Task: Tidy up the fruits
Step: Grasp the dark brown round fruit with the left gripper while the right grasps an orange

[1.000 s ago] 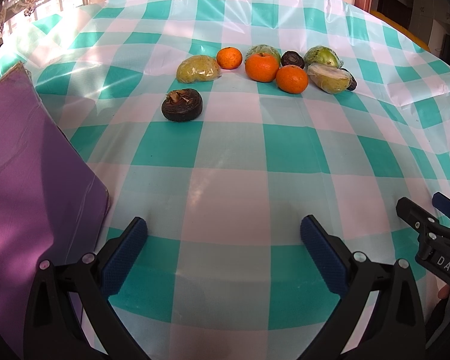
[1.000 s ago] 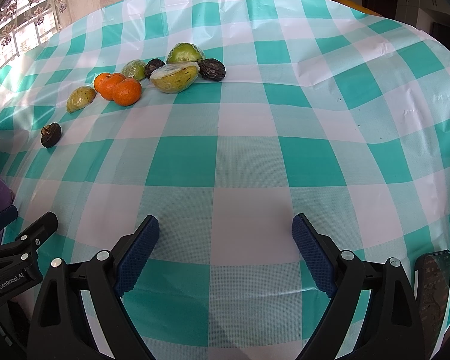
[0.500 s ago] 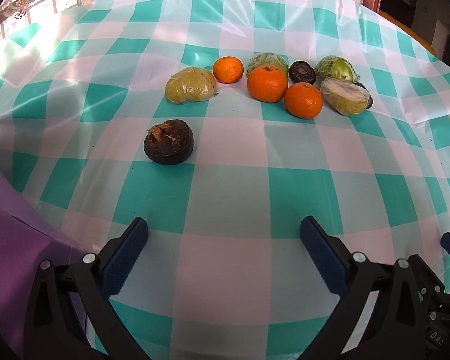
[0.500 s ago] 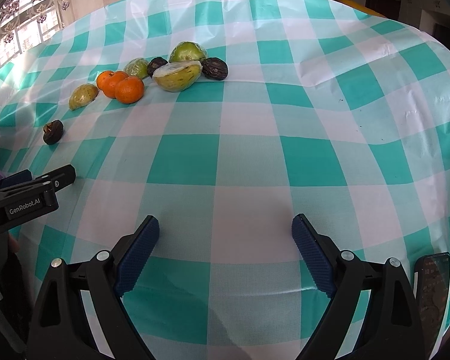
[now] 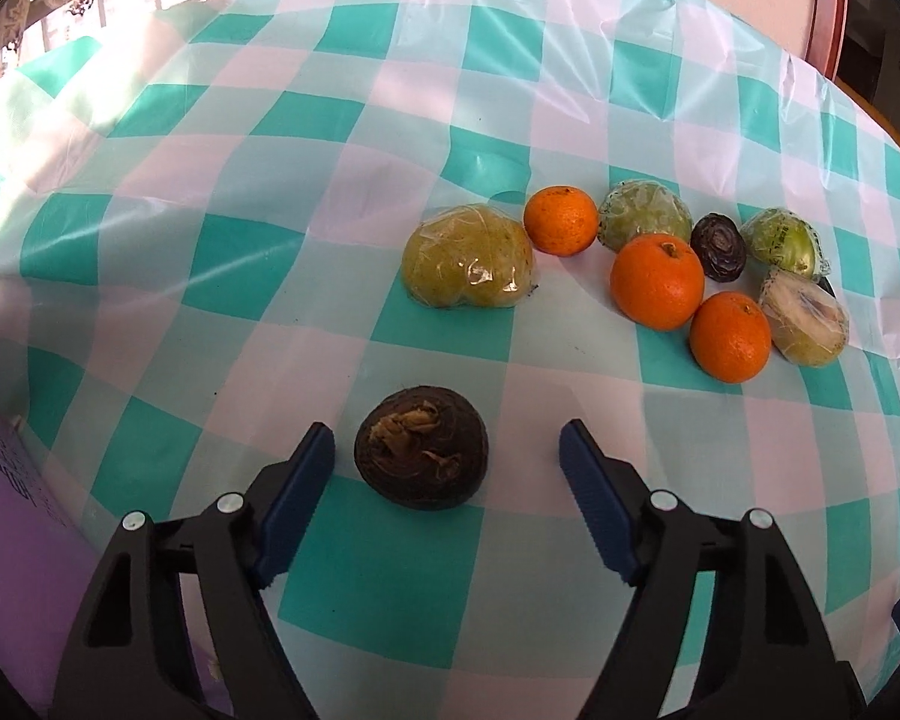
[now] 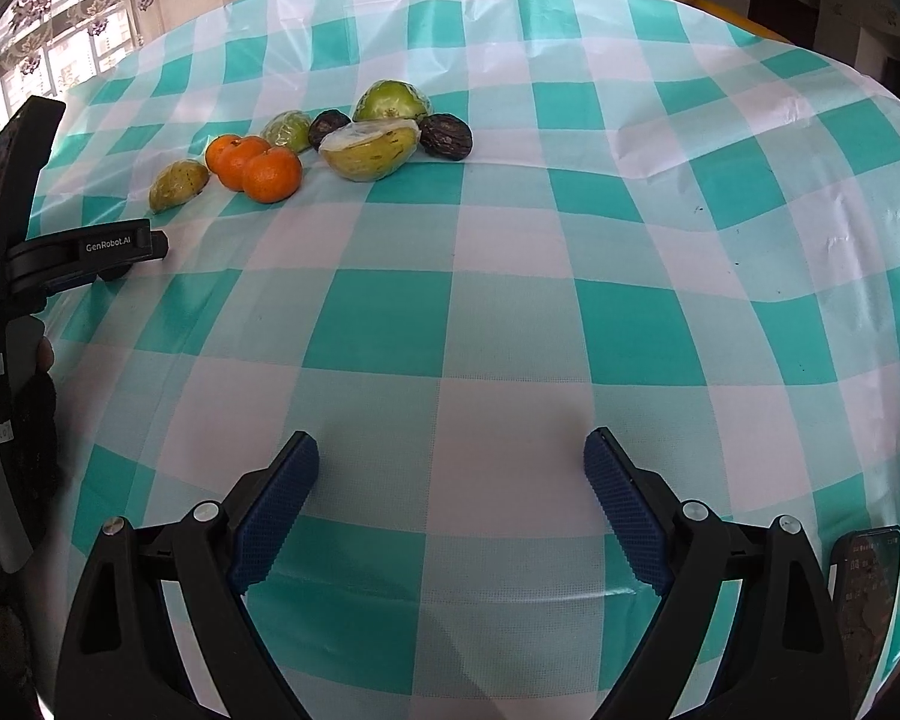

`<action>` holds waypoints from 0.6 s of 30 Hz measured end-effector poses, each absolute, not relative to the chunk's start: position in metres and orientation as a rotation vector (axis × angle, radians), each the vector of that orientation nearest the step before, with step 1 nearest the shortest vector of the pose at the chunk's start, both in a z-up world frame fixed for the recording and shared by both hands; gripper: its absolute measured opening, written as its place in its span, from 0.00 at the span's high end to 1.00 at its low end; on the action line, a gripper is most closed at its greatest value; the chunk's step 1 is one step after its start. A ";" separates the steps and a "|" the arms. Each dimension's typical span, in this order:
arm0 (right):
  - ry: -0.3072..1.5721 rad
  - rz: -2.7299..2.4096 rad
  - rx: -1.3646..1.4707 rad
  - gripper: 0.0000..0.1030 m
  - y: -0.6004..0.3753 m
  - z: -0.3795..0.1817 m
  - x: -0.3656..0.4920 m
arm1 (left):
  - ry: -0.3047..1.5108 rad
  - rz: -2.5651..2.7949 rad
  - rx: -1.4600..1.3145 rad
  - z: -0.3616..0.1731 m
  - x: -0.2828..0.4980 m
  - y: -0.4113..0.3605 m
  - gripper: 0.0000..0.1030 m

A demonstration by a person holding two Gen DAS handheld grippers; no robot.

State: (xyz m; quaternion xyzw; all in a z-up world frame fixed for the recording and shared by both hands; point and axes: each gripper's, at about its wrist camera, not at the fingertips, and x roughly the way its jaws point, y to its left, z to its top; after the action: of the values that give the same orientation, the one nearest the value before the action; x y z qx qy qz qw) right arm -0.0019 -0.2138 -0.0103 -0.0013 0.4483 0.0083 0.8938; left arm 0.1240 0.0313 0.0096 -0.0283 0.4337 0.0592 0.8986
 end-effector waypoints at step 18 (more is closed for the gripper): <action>0.899 0.243 -0.116 0.40 -0.118 0.000 0.131 | 0.857 0.004 -0.134 0.011 0.109 0.030 0.61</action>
State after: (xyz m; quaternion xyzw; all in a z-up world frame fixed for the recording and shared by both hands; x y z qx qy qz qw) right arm 0.1307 -0.1182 -0.0002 -0.0560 0.4332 0.1170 0.8919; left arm 0.1089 0.0297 0.0111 -0.0649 0.4150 0.0019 0.9075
